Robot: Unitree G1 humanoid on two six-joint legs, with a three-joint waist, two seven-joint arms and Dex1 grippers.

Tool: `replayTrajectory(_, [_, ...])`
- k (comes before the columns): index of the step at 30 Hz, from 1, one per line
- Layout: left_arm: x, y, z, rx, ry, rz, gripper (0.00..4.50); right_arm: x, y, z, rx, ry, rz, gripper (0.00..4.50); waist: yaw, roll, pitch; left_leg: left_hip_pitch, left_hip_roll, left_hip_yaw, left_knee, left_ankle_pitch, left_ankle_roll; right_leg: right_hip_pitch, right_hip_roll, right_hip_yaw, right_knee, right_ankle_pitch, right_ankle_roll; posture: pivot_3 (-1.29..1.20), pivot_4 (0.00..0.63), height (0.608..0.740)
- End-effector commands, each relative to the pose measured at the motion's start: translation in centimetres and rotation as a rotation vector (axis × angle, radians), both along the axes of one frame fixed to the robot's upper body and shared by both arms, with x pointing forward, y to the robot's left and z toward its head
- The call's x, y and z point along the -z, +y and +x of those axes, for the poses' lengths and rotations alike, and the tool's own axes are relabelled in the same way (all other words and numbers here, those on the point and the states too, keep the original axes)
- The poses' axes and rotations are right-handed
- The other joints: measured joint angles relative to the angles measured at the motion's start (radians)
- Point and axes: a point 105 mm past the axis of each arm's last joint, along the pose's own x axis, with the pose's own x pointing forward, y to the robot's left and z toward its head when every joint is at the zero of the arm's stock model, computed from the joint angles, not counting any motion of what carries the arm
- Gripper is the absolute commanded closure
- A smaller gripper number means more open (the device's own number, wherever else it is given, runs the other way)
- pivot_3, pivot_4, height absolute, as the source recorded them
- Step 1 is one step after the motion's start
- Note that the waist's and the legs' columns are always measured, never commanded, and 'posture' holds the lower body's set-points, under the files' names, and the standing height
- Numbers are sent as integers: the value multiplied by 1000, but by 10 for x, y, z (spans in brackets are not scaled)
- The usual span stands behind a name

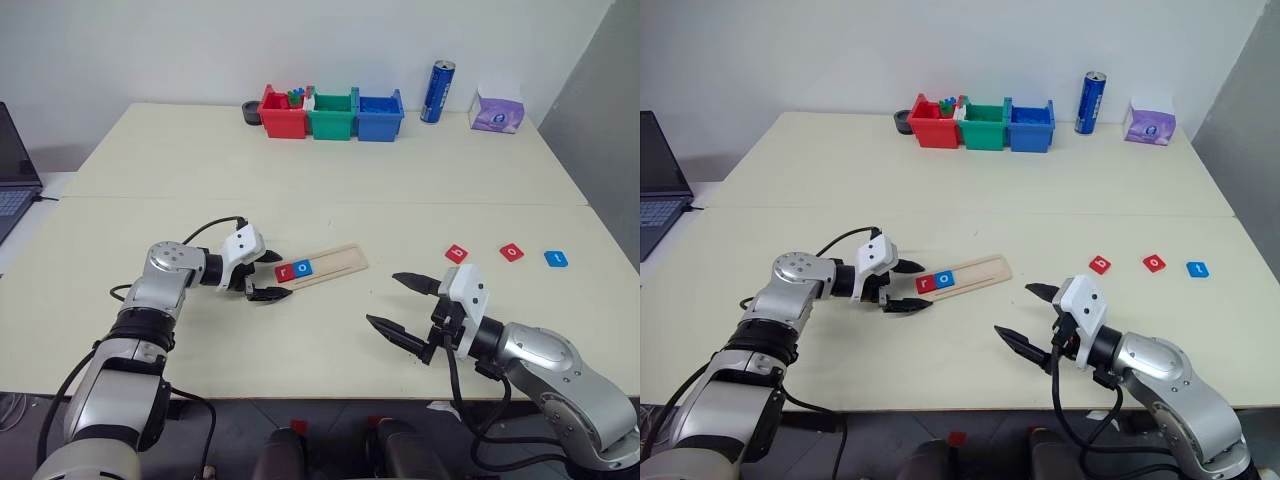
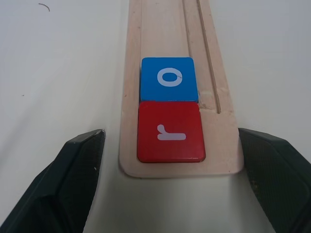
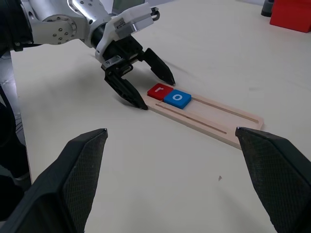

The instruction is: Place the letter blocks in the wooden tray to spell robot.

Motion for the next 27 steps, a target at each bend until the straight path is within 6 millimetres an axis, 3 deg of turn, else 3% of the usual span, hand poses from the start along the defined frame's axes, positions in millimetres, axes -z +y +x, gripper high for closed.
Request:
replayTrajectory(1, [2,-3,0,27,7,32,0,-12,4,-5,-29,-52,-4,17,0,0,0,0,0,0,0,0,0,0,0,0,0,0,0,0,150,740])
replayTrajectory(5, [6,-4,-2,47,38,45,0,-13,5,-5,-31,-53,-5,17,0,0,0,0,0,0,0,0,0,0,0,0,0,0,0,0,150,740])
replayTrajectory(10, [9,-3,-2,55,58,51,1106,-14,5,-6,-33,-54,-7,0,0,0,0,0,0,0,0,0,0,0,0,0,1,0,0,0,150,740])
replayTrajectory(17, [10,-5,-4,72,61,49,1127,-15,4,-8,-34,-58,-13,0,0,0,0,0,0,0,0,0,0,0,0,0,1,0,0,0,150,740])
replayTrajectory(22, [11,-17,-18,215,49,60,1127,-17,-9,-8,-8,-70,-47,0,1,0,0,0,0,0,0,0,0,0,0,0,1,0,0,0,150,740])
replayTrajectory(27, [6,-42,-36,382,13,25,1127,0,-30,-34,-71,69,-151,0,7,0,0,-1,0,0,0,0,0,1,-1,0,-2,0,0,0,150,740])
